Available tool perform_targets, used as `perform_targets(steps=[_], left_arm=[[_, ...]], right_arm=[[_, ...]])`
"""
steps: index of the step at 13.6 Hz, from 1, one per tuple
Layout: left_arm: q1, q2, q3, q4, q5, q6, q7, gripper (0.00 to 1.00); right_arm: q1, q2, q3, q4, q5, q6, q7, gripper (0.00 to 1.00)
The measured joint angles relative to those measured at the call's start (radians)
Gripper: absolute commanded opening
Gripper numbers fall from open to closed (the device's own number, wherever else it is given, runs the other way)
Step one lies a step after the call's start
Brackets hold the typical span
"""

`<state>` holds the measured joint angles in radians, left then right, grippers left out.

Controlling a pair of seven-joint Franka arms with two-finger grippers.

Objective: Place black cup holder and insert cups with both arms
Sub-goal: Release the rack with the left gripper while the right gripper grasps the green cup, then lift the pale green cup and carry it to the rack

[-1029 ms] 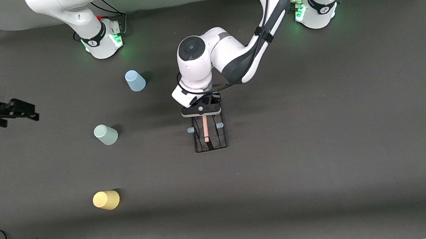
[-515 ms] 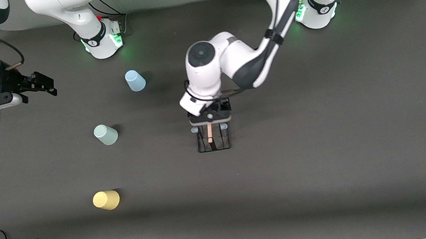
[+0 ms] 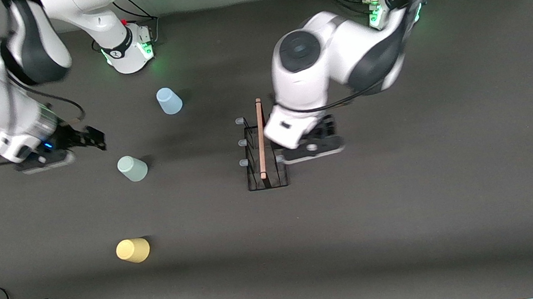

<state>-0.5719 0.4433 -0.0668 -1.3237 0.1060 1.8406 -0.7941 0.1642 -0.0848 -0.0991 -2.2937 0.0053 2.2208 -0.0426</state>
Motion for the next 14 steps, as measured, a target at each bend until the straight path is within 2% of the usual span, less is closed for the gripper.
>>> perform_targets(steps=[4,5,6,7,9,10,11,12,13,14], left_arm=[[0.152,-0.077,0.009,-0.010,0.000,-0.027,0.126,0.94],[0.184,-0.093,0.010,-0.026,0.001,-0.030,0.140,0.94],[0.219,-0.115,0.011,-0.054,0.001,-0.037,0.169,0.88],[0.257,-0.146,0.011,-0.093,0.001,-0.044,0.216,0.79],[0.329,-0.225,0.012,-0.178,0.001,-0.054,0.306,0.83],[0.363,-0.268,0.013,-0.219,0.001,-0.062,0.356,0.89],[0.396,-0.309,0.013,-0.255,-0.001,-0.077,0.414,1.00],[0.428,-0.341,0.013,-0.282,-0.004,-0.115,0.473,1.00],[0.461,-0.366,0.014,-0.301,-0.009,-0.161,0.530,1.00],[0.495,-0.383,0.014,-0.313,-0.014,-0.190,0.576,1.00]], right_arm=[[0.008,0.127,0.000,-0.129,0.000,0.291,0.000,1.00],[0.008,0.151,0.000,-0.151,0.000,0.334,0.000,1.00],[0.008,0.173,0.000,-0.166,0.000,0.368,0.000,1.00],[0.008,0.196,0.000,-0.175,0.000,0.396,0.000,1.00],[0.008,0.228,0.000,-0.184,0.000,0.415,0.000,1.00],[0.008,0.238,0.000,-0.186,0.000,0.415,0.000,0.88],[0.008,0.244,0.000,-0.188,0.000,0.415,0.000,0.57],[0.008,0.248,0.000,-0.190,0.000,0.416,0.000,0.29],[0.008,0.250,0.000,-0.192,0.000,0.416,0.000,0.15],[0.008,0.250,-0.001,-0.193,0.000,0.416,0.000,0.12]])
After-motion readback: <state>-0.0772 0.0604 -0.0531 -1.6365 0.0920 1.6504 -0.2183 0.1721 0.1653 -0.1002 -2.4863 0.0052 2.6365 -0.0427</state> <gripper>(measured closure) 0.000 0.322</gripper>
